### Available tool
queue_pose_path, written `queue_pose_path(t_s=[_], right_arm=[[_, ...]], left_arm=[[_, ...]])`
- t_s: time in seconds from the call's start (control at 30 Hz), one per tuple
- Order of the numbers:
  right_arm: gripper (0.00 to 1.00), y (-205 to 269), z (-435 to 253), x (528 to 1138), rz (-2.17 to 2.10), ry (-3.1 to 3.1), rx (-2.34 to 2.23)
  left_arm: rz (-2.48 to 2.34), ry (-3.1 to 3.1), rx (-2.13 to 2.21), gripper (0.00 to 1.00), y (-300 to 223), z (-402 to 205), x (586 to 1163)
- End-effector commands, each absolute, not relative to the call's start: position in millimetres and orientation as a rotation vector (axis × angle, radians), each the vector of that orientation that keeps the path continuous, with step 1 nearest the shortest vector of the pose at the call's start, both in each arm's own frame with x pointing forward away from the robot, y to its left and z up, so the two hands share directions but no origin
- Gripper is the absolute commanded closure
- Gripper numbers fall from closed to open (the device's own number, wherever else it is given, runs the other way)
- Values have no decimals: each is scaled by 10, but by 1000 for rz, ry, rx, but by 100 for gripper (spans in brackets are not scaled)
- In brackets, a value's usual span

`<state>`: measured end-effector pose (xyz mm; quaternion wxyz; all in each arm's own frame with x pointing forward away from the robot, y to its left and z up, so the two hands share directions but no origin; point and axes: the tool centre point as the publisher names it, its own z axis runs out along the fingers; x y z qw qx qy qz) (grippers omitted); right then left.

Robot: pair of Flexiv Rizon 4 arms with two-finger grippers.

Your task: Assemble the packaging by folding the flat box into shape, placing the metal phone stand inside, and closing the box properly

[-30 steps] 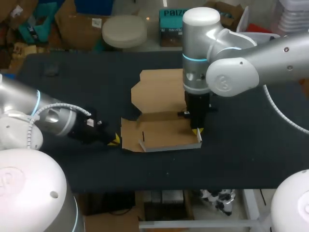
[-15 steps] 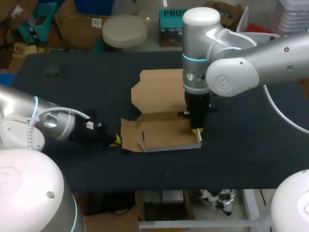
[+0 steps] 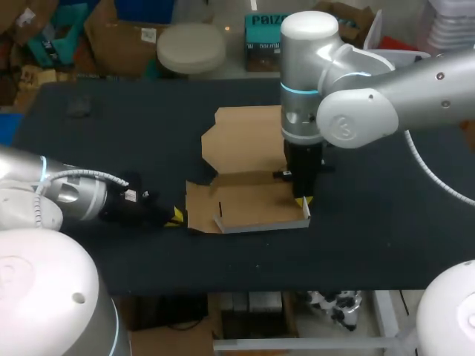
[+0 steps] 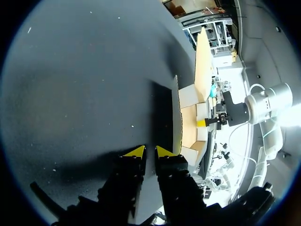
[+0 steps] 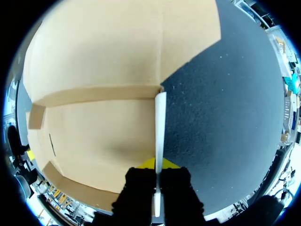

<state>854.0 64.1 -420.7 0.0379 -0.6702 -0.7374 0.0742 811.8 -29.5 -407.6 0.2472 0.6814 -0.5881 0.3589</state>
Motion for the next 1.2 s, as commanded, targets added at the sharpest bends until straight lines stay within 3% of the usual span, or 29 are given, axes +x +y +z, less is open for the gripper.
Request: queue_pose_path(t_s=[0.03, 0.6, 0.87, 1.2], right_arm=[[100, 650, -4242, 8531, 233, -2262, -2056], [100, 650, -4242, 8531, 233, -2262, -2056], [100, 650, -4242, 8531, 233, -2262, -2056], [100, 650, -4242, 8531, 233, -2262, -2056]], left_arm=[[976, -1606, 1835, 85, -391, -4144, 8222], [994, -1661, 1791, 88, -625, -3941, 8311], [1006, -1670, 1764, 71, -711, -3865, 8331], [1032, -1673, 1738, 67, -802, -3759, 8347]])
